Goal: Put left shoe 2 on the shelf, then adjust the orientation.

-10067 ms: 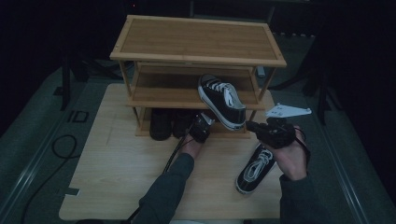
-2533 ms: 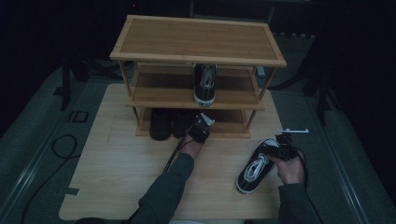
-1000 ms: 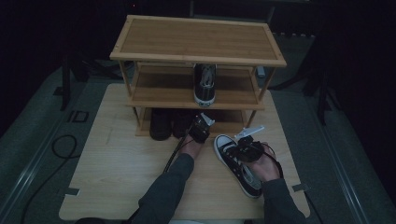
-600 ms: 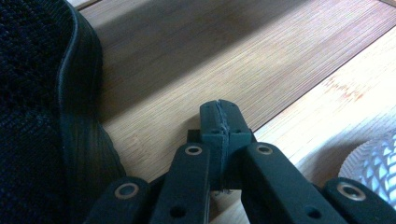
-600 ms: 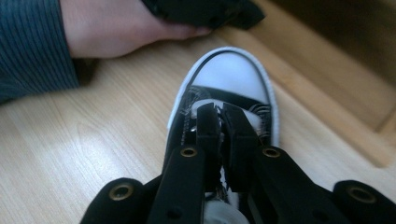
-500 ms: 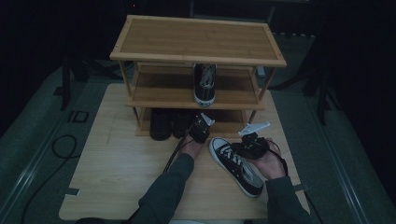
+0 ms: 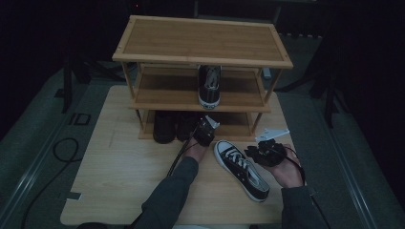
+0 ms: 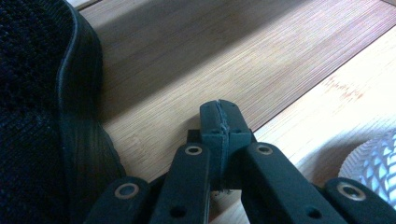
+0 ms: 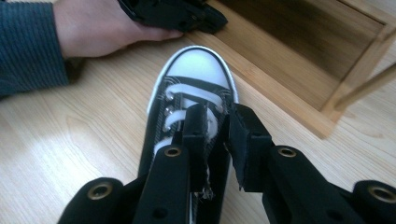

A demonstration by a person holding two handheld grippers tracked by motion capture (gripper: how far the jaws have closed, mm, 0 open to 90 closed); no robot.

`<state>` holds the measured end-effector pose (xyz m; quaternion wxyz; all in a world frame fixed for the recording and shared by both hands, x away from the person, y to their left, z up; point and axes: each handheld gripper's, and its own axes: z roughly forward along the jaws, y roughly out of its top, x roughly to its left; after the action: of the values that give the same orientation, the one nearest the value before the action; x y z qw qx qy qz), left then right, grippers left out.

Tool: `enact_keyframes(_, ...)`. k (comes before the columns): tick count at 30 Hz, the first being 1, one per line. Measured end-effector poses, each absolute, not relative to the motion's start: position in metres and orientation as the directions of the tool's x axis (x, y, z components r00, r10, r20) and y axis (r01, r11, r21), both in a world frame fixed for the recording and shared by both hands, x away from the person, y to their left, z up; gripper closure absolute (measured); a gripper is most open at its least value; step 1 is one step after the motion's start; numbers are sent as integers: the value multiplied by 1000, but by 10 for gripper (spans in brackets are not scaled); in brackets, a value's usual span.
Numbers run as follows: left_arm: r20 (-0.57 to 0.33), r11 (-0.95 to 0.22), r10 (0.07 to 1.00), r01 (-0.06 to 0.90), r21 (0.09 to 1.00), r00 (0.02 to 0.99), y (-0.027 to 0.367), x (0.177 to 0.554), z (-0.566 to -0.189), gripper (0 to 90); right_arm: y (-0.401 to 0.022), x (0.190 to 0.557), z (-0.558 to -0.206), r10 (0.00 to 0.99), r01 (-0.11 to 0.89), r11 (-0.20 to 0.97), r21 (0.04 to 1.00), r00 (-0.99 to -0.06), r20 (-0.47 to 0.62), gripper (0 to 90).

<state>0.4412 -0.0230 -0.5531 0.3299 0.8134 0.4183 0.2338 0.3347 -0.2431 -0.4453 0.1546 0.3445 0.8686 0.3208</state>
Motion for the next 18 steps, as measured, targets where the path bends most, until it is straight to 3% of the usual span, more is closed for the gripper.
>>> enact_keyframes(18, 106, -434, 834, 526, 732, 541, -23, 441, -553, 900, -263, 309, -457, 709, 520, 554, 650, -704, -42, 739)
